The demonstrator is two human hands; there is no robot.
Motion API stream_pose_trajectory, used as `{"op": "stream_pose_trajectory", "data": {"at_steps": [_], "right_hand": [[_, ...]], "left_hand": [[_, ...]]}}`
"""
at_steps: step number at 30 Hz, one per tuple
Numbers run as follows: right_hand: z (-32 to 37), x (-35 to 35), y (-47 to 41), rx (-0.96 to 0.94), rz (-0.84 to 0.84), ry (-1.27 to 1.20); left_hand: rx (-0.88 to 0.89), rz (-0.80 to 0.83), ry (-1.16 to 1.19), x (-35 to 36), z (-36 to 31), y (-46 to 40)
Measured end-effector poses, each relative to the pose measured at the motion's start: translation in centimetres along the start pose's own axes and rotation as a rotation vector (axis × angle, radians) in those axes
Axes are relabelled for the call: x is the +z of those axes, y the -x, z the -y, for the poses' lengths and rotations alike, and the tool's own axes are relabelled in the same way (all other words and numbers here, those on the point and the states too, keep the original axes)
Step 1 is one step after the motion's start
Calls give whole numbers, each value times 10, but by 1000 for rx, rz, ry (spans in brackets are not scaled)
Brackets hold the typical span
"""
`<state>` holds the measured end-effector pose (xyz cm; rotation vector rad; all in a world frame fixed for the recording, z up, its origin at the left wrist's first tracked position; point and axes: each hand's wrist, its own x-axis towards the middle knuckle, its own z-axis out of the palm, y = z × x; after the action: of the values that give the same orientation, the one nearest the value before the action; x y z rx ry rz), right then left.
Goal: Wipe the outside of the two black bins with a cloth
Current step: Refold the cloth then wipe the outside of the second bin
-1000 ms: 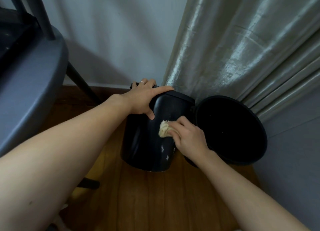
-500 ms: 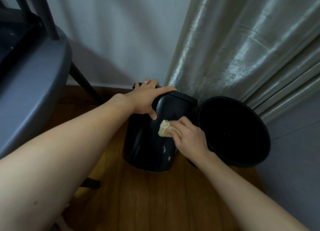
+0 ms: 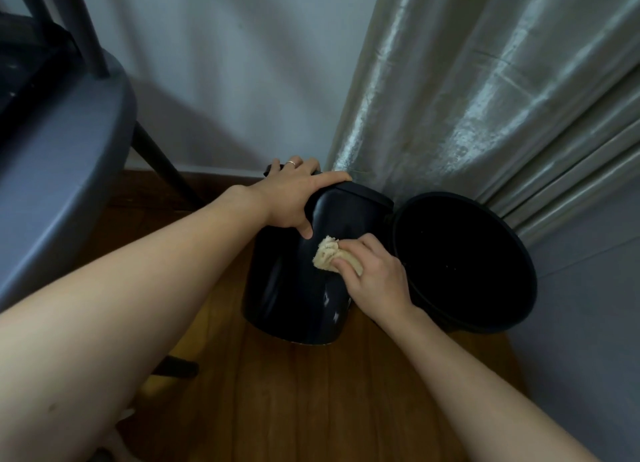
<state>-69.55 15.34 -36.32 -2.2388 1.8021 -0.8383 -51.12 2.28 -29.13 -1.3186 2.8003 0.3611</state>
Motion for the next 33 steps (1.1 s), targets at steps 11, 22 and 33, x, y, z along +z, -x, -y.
{"op": "stream_pose_trajectory", "data": {"at_steps": [11,22,33], "right_hand": [[1,-2,-2,12,-18,-27],[-1,-5,-2,56,-17,-63],[-4,5,21,-86,52,1]], "left_hand": [[8,18,-20,-5,-21,-7],[8,-62,162,0,-1,-3],[-9,-62,76,5,-2,-2]]}}
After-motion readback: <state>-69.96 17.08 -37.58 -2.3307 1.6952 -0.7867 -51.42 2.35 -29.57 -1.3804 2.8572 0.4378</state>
